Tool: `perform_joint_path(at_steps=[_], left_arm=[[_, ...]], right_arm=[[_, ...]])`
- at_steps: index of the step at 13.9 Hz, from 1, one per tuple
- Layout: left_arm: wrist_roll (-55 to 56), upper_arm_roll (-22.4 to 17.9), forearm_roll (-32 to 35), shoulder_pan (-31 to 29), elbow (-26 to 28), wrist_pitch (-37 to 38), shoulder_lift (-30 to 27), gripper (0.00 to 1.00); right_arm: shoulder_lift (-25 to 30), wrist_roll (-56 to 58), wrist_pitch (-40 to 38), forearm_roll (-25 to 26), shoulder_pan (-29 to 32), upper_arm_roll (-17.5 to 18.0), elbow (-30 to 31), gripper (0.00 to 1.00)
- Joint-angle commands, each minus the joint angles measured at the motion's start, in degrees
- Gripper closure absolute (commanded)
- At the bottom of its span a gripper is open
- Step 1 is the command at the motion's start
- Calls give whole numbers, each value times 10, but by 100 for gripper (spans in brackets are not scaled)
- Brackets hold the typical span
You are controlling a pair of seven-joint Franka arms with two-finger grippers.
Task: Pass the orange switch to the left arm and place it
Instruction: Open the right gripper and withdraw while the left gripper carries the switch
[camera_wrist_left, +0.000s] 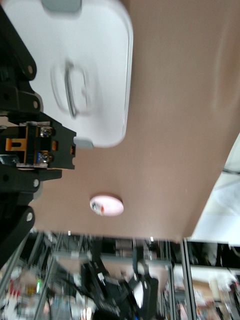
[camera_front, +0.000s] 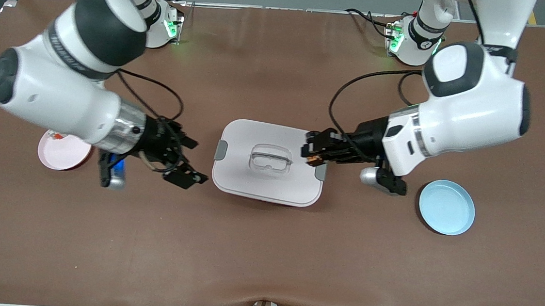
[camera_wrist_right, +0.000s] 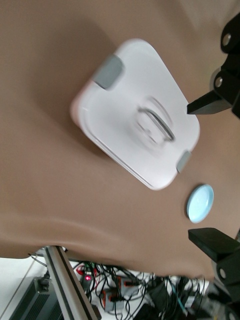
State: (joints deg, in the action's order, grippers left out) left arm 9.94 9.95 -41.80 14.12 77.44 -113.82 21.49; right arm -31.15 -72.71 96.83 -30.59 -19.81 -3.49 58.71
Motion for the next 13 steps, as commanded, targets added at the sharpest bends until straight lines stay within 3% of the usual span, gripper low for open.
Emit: perform_joint_path(at_steps=[1, 5, 10, 13], left_arm=[[-9, 1, 58, -17, 38, 31, -47, 100], [-14, 0, 123, -63, 50, 100, -79, 100], [-14, 0, 208, -105, 75, 130, -102, 100], [-14, -1, 246, -128, 97, 130, -104, 100]], right_arm=[[7, 105, -58, 17, 40, 6, -3, 0], [29, 292, -153, 105, 79, 7, -2, 0], [43, 477, -238, 156, 135, 7, -1, 0], [43, 661, -255, 255, 142, 9, 0, 0]])
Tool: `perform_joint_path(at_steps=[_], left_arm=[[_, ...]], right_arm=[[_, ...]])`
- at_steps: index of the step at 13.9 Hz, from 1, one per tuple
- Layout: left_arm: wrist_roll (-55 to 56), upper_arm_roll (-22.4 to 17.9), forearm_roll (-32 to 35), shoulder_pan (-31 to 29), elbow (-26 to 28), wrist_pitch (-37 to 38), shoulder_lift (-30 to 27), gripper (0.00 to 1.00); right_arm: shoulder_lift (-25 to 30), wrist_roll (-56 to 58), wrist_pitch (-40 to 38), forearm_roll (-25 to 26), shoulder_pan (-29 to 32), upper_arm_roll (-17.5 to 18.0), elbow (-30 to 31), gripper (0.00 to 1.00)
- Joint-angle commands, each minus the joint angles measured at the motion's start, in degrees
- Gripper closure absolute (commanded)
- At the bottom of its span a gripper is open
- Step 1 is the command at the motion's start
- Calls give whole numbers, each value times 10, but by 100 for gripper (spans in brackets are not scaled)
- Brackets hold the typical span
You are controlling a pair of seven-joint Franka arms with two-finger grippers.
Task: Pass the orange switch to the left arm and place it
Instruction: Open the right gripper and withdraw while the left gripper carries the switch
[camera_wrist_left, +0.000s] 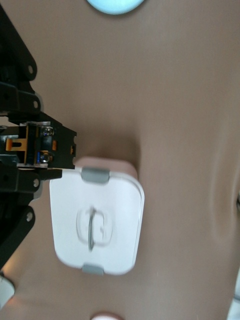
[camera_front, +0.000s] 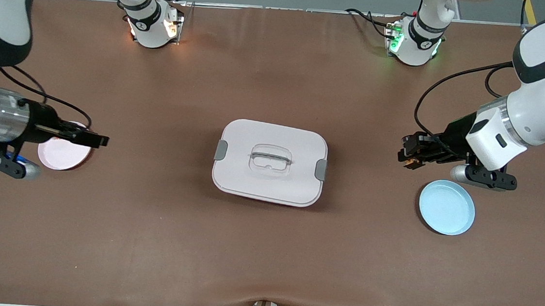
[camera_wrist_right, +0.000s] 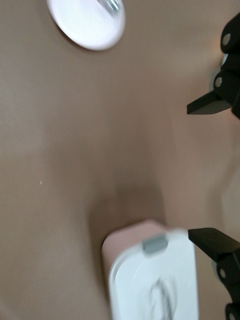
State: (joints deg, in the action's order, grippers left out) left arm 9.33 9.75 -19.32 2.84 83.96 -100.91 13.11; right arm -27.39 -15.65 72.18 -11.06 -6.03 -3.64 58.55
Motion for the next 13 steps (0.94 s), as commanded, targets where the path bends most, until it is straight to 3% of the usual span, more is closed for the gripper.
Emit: perform_joint_path(at_steps=[1, 5, 13], left_arm=[[-8, 1, 34, -18, 37, 1, -20, 100], [-37, 1, 65, -52, 64, 0, -25, 100], [-39, -1, 160, -86, 67, -9, 14, 100]], right_arm=[[5, 117, -8, 91, 1, 10, 3, 0], [3, 118, -19, 96, -2, 11, 9, 0], [3, 118, -27, 101, 1, 9, 9, 0]])
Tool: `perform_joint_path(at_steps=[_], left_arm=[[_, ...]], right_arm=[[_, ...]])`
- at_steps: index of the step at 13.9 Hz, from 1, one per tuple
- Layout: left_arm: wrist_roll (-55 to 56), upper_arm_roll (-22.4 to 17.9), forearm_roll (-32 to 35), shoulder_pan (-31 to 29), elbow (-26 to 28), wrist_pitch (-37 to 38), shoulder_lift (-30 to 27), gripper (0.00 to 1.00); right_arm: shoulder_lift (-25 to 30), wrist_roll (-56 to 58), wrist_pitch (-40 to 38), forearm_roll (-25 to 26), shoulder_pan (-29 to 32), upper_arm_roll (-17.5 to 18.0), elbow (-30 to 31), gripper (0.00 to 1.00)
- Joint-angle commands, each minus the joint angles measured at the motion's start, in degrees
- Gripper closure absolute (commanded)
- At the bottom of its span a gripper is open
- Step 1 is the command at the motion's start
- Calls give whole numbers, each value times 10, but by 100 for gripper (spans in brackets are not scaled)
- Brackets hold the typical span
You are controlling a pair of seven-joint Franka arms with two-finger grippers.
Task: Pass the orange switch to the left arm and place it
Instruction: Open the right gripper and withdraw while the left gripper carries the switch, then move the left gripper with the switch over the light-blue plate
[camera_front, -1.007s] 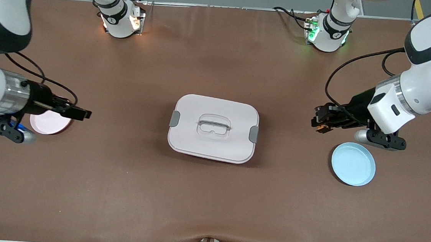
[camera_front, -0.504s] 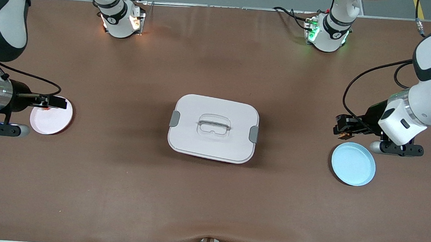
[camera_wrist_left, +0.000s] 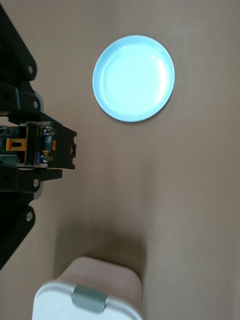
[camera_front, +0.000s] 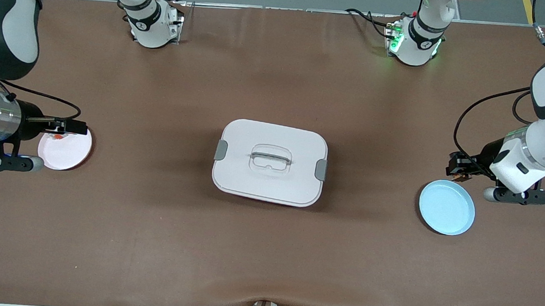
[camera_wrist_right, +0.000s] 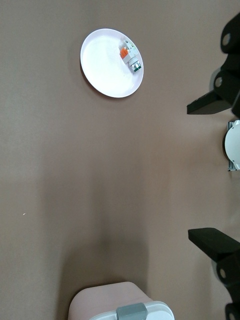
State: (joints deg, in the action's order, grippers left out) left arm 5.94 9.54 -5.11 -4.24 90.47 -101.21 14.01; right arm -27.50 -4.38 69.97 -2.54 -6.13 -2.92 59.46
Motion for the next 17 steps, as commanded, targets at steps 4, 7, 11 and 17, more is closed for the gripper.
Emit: perform_joint_path(at_steps=[4, 7, 11, 17], left_arm=[[2, 1, 70, -24, 3, 1, 12, 100], [6, 1, 77, -26, 8, 3, 14, 100], [8, 1, 79, -29, 13, 7, 14, 100], [173, 1, 84, -41, 12, 3, 16, 100]], right_arm=[[6, 4, -5, 48, 6, -1, 0, 0], [15, 5, -6, 52, 20, 0, -3, 0], [50, 5, -23, 105, 17, 4, -4, 0], [62, -4, -25, 114, 14, 5, -8, 0]])
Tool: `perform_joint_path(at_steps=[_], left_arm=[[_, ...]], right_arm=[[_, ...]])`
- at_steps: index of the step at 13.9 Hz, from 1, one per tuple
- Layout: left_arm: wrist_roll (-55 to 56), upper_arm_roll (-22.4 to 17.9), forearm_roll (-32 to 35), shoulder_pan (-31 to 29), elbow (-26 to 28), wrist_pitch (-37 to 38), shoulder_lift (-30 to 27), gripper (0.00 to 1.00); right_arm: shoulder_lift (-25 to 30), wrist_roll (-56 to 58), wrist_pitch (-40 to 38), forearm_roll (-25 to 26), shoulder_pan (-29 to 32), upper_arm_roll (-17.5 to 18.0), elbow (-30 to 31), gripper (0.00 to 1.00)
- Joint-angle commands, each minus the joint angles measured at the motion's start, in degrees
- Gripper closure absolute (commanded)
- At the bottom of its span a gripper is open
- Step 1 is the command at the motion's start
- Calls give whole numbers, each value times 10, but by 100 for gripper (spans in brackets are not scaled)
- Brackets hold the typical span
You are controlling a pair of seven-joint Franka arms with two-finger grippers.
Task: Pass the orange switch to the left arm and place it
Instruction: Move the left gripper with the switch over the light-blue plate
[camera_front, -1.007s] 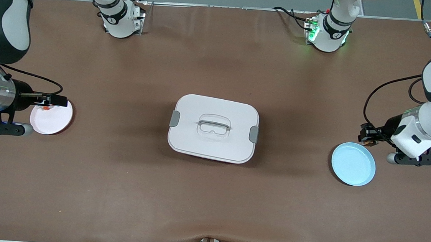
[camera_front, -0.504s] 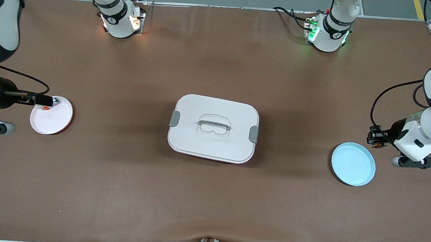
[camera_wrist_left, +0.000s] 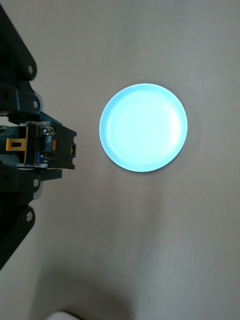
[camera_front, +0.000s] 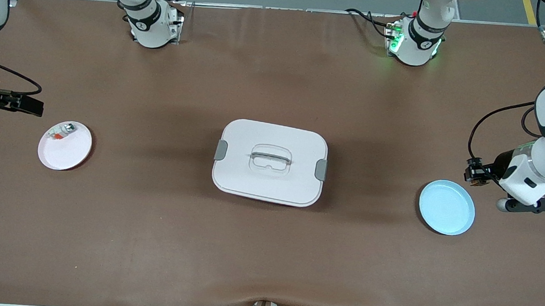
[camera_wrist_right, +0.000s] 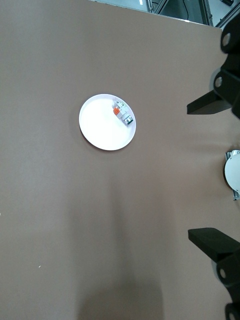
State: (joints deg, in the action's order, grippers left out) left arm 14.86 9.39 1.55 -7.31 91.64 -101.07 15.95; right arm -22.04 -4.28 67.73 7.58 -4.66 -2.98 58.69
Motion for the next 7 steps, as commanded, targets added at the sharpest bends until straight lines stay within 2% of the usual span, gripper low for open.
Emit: perform_joint_path(at_steps=[1, 3, 5, 6, 7], left_arm=[[120, 3, 34, -10, 1, 0, -4, 100], [195, 3, 90, -7, 0, -1, 0, 100], [311, 5, 109, -11, 1, -3, 3, 100], [336, 5, 110, -11, 1, -8, 4, 100], [349, 5, 109, -15, 2, -15, 6, 100]], right_arm=[[16, -6, -8, 16, -5, 6, 0, 0], [18, -39, -17, 12, -12, 6, 1, 0], [31, -75, -11, 4, -13, 10, 1, 0], [36, -74, -5, -25, -9, 10, 1, 0], [42, -72, -1, -80, -1, 2, 2, 0]])
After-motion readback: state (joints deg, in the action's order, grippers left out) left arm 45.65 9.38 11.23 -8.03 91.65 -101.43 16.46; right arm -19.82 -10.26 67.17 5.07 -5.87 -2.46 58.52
